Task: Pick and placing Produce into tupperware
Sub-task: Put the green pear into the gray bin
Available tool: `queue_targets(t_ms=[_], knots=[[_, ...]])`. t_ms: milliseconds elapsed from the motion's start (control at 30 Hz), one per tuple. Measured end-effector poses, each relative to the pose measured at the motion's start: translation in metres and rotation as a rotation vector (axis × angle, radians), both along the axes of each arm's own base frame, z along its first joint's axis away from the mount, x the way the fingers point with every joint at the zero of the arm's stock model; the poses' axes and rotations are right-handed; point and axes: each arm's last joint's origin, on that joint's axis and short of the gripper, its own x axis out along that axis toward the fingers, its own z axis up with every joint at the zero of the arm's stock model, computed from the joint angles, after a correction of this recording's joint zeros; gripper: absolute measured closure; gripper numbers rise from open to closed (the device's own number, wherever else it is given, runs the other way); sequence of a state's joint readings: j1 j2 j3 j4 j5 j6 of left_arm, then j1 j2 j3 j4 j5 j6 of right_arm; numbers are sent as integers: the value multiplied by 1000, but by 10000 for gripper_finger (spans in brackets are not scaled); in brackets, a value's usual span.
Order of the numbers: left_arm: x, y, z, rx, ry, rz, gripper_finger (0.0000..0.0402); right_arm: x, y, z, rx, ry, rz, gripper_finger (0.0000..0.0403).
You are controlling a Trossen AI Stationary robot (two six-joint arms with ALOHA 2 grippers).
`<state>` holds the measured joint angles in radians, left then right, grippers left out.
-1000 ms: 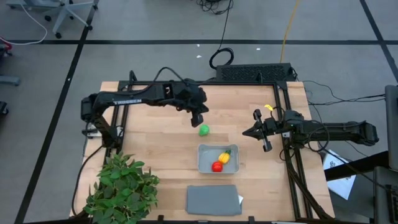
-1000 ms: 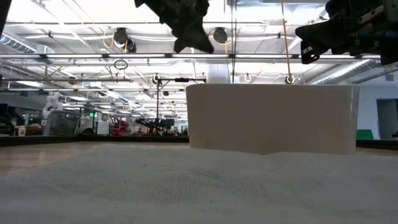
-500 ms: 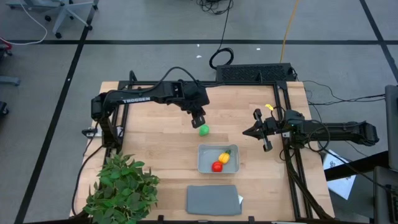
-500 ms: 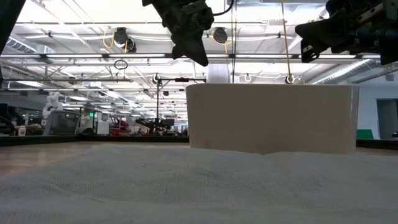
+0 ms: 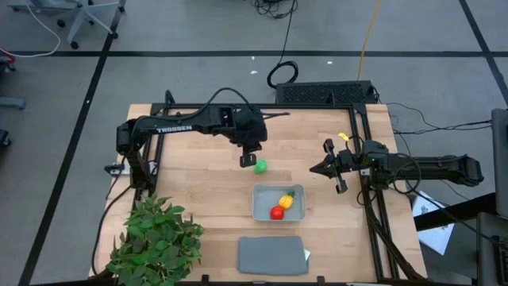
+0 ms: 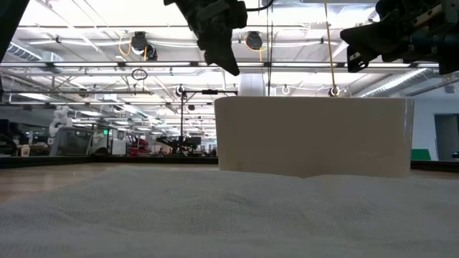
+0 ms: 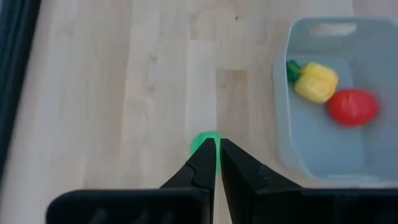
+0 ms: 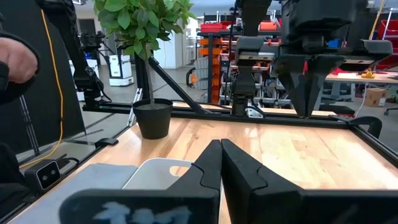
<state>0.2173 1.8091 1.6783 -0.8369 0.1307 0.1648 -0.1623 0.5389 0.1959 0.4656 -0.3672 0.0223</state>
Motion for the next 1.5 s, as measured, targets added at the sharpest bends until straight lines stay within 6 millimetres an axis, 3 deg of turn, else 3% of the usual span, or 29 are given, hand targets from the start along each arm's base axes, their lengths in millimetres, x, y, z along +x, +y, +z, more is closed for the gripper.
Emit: queue_targets(t_ms=[200,433,600,867,1133,1300,1500], knots=[[8,3,-6,111,-20,-153,376,0,0,0,16,4,1,403],[28,4,-38,112,8,-202,376,1,0,-1,23,17,1,403],[35,5,-52,25,33,-87,376,1,0,-2,28,25,1,403],[38,3,-57,-156,52,195,376,2,0,-2,14,24,1,403],[37,-5,-59,-156,87,182,372,2,0,-2,13,25,0,403],[37,-8,-59,-154,85,176,322,2,0,-2,14,25,0,403],[36,-9,-60,-166,100,165,207,2,0,-2,21,26,0,403]])
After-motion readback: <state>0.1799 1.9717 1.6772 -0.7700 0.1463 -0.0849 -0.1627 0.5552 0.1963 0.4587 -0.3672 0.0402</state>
